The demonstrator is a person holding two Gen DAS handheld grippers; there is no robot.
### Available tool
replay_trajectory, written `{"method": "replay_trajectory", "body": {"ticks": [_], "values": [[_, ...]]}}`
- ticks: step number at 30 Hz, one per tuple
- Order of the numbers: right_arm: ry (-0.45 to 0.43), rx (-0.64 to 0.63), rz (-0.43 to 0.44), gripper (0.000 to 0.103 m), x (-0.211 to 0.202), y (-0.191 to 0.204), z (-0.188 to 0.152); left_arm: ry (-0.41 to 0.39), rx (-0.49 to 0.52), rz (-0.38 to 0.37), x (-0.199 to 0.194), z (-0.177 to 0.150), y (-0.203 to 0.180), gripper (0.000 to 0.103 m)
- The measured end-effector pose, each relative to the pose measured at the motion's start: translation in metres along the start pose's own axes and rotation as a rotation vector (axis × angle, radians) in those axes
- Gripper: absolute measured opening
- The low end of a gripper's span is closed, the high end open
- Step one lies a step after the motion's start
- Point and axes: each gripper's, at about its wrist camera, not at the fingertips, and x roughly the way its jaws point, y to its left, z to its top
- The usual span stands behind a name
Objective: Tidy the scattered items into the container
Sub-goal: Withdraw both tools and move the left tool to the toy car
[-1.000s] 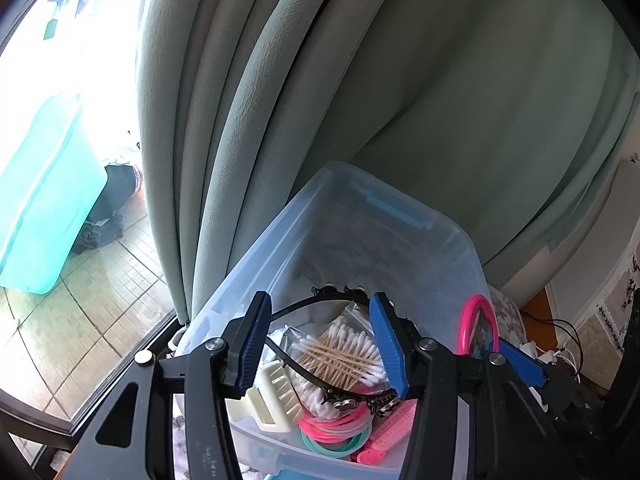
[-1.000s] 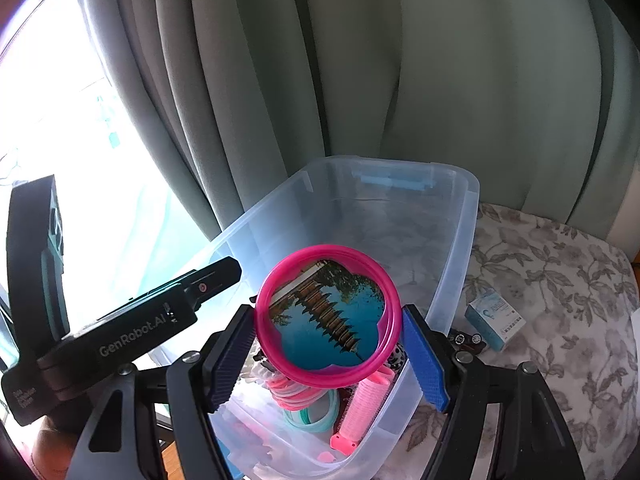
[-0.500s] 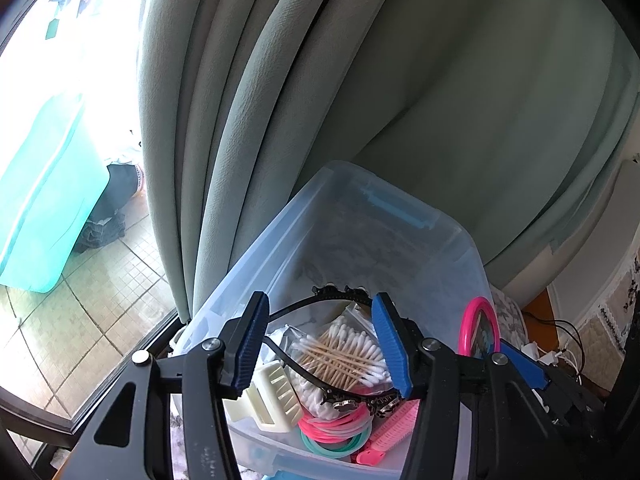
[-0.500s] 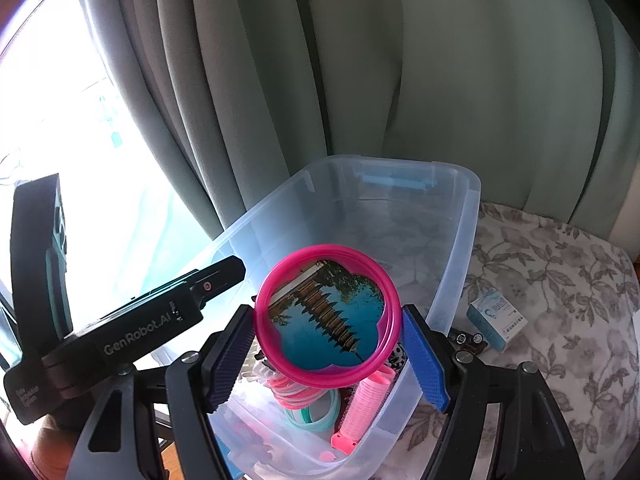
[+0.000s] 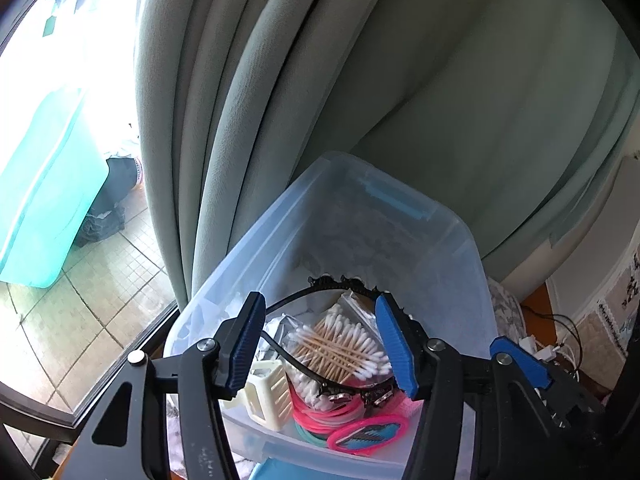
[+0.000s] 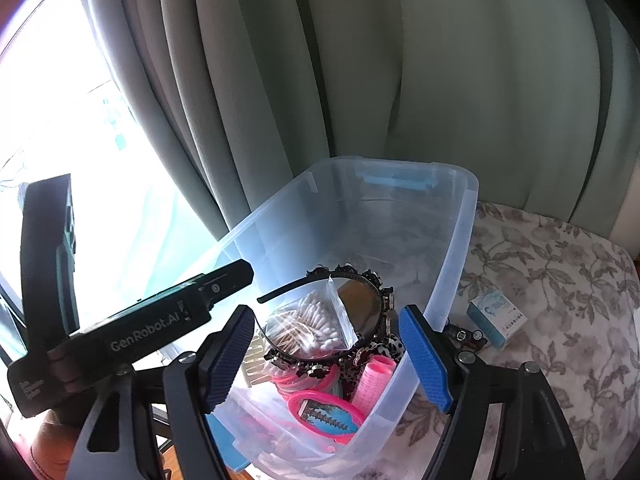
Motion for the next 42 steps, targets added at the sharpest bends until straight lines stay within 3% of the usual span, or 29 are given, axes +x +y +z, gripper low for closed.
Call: {"method": "replay_trajectory", "body": {"ticks": [10,18,22,25,28,33,37,42], "values": [[-0.048,0.118,-0.038,0.082,-0.036,-0.036,-0.001,0.042,0.060,0.078,-0.002,-0.011,-0.012,0.060],[-0.134,0.208,-0.089,0.082,-0.081,-0.076,-0.006,0.074,0.048,0.100,-0.013,-0.016,-0.026,0.061],[-0.160,0.275,-0.113,0.083,-0.100,-0.103,-0.011,0.054,0.088,0.102,-0.023,-0.019,-0.046,0.061],[-0.133,0.300,-0.136,0.083,-0.105,-0.121,-0.017,0.019,0.120,0.092,-0.035,-0.019,-0.064,0.061],[-0.106,0.356,-0.134,0.083,-0.109,-0.144,-0.027,-0.020,0.167,0.070,-0.049,-0.017,-0.086,0.061],[-0.090,0.442,-0.153,0.083,-0.117,-0.178,-0.043,-0.057,0.265,-0.040,-0.064,-0.021,-0.136,0.061],[-0.090,0.485,-0.158,0.083,-0.123,-0.198,-0.056,-0.020,0.359,-0.127,-0.047,-0.035,-0.180,0.061],[-0.054,0.543,-0.169,0.083,-0.122,-0.228,-0.074,0.071,0.373,-0.149,-0.001,-0.061,-0.218,0.061]]}}
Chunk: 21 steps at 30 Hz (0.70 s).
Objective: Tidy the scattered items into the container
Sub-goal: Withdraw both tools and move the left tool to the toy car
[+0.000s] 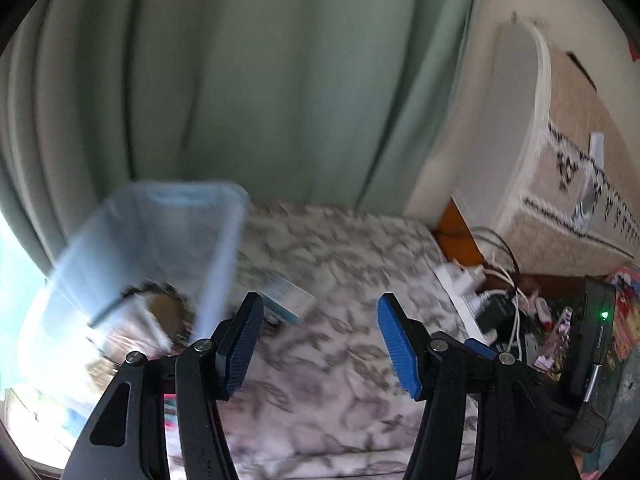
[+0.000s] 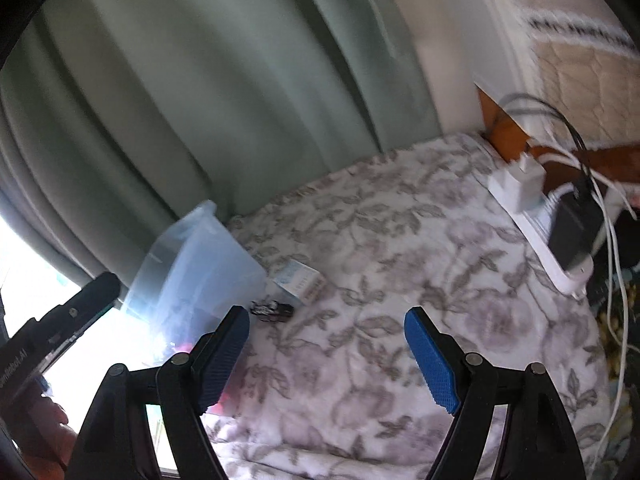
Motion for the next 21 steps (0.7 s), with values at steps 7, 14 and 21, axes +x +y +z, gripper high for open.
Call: {"method": "replay_trajectory", "body": {"ticks": [7,14,21], "values": [[0.053,0.082,-0.036,0.083,0.015,-0.040,-0.005,0.062,-0.111,0.142,0.072,-0.033,-0.004,0.061],[0.101,0.087,-0.050,0.083,0.028,-0.054,-0.011,0.181,-0.244,0.230,0.137,-0.052,0.021,0.061],[0.135,0.081,-0.068,0.083,0.034,-0.064,-0.016,0.236,-0.298,0.275,0.177,-0.058,0.038,0.061]]}}
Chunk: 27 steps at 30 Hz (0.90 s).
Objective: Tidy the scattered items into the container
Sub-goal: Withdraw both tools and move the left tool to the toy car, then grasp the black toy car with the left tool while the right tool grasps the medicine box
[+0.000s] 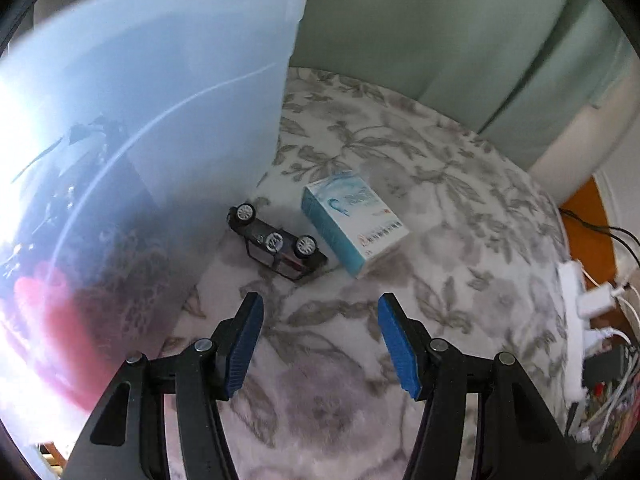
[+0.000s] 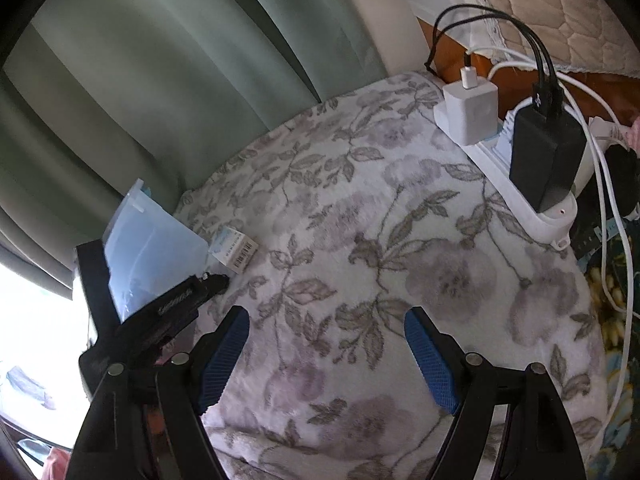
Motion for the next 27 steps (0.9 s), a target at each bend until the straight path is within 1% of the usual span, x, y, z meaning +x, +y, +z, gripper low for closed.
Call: {"method": "replay_trajectory", "body": {"ticks": [2,4,7,8,10,11,12,13,16,19,20,23,27], "values": [[0.008,0.013,-0.011,0.083,0.002,-0.005,-0.001,-0.013,0.001,0.010,0.006,0.003,0.001,0.061],[0.017,0.027,-0.018,0.083,0.004,-0.009,-0.002,-0.016,0.001,0.042,0.013,0.005,0.000,0.060],[0.032,0.038,-0.033,0.083,0.008,-0.013,-0.004,-0.010,-0.025,0.038,0.018,0.007,0.002,0.060],[0.037,0.039,-0.033,0.083,0.009,-0.014,-0.005,-0.011,-0.023,0.051,0.019,0.008,0.003,0.060],[0.046,0.037,-0.037,0.083,0.011,-0.014,-0.006,-0.003,-0.021,0.105,0.025,0.009,0.004,0.060],[0.049,0.034,-0.039,0.083,0.011,-0.014,-0.006,0.003,-0.020,0.113,0.027,0.008,0.005,0.060],[0.053,0.032,-0.040,0.083,0.012,-0.013,-0.007,0.009,-0.020,0.115,0.030,0.008,0.006,0.058],[0.057,0.030,-0.042,0.083,0.013,-0.013,-0.007,0.010,-0.026,0.110,0.030,0.007,0.007,0.053],[0.069,0.025,-0.051,0.083,0.015,-0.013,-0.009,0.008,-0.041,0.095,0.029,0.006,0.012,0.052],[0.082,0.025,-0.059,0.083,0.019,-0.013,-0.010,0.005,-0.026,0.092,0.026,0.002,0.011,0.049],[0.087,0.022,-0.057,0.083,0.020,-0.013,-0.011,0.005,-0.024,0.084,0.025,0.001,0.012,0.045],[0.101,0.007,-0.056,0.083,0.024,-0.010,-0.013,0.009,-0.012,0.061,0.019,-0.004,0.015,0.039],[0.118,0.006,-0.057,0.083,0.030,-0.009,-0.015,-0.005,0.031,0.045,0.013,-0.011,0.018,0.033]]}}
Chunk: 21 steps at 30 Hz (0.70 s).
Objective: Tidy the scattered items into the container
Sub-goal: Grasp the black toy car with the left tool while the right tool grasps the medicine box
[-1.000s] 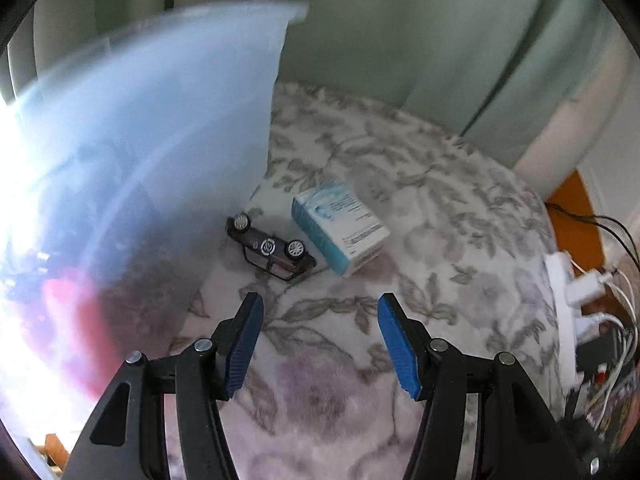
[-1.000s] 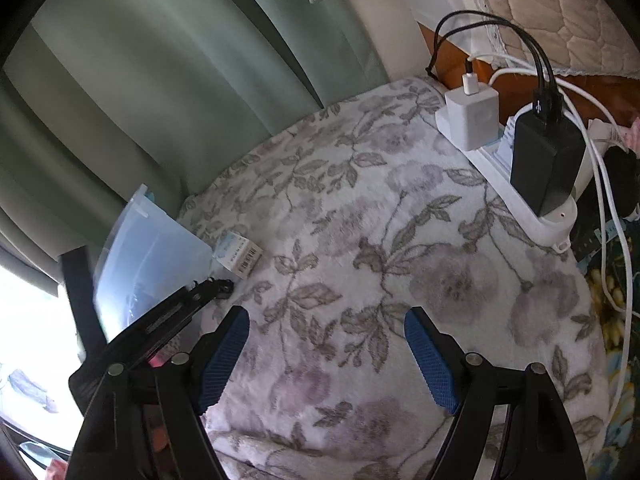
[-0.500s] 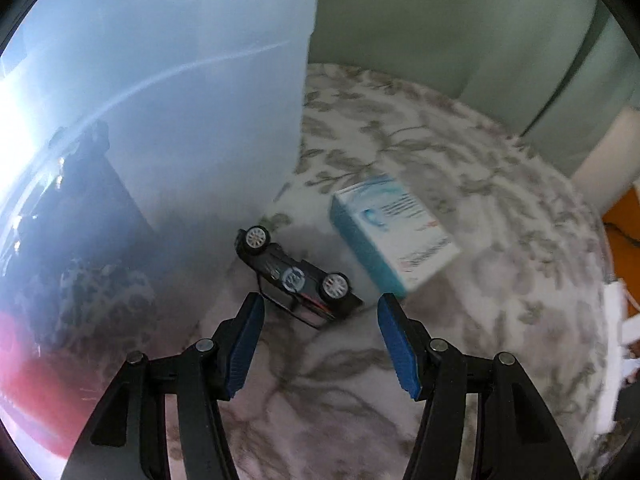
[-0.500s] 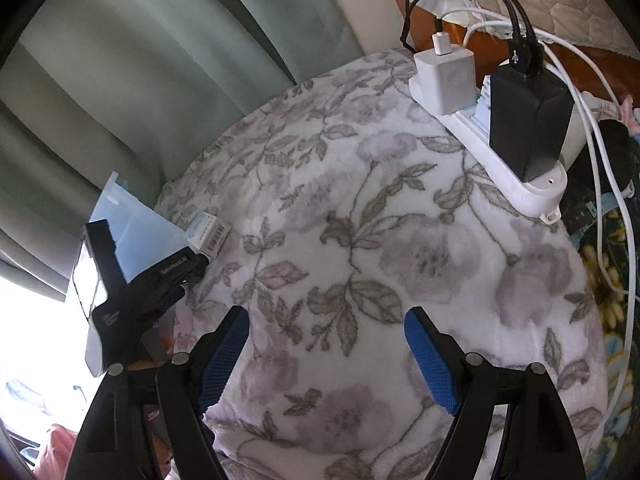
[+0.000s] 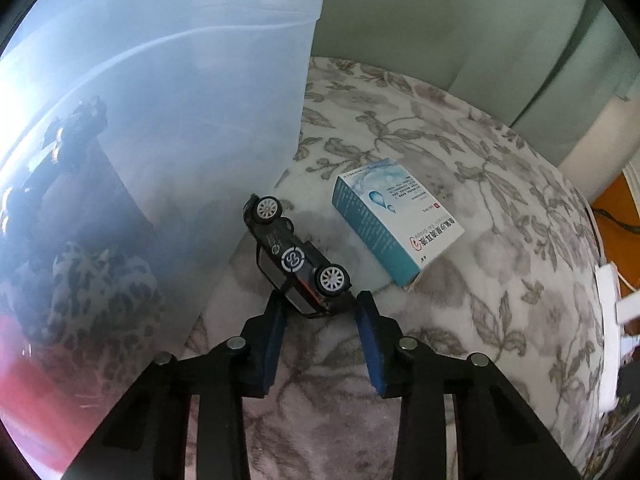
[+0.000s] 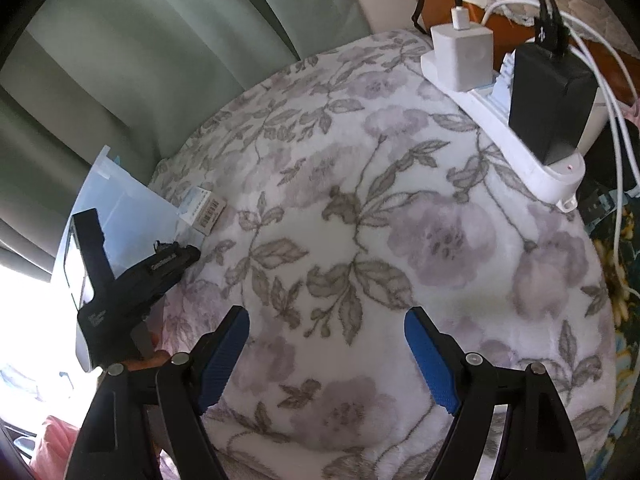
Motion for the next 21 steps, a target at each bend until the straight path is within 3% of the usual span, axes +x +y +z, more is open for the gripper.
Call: {"method": "replay_trajectory", "body": {"ticks": [13,21], "values": [[-0.008,-0.031,-0.013,0.083,0.012,0.020,0.016,0.029,0.037,-0.068,-0.026,-0.024,0.008,0.027],[-0.012,-0.274,0.022,0.083,0.046,0.084,0.053,0.047,0.049,-0.097,-0.027,-0.020,0.016,0.027]]}}
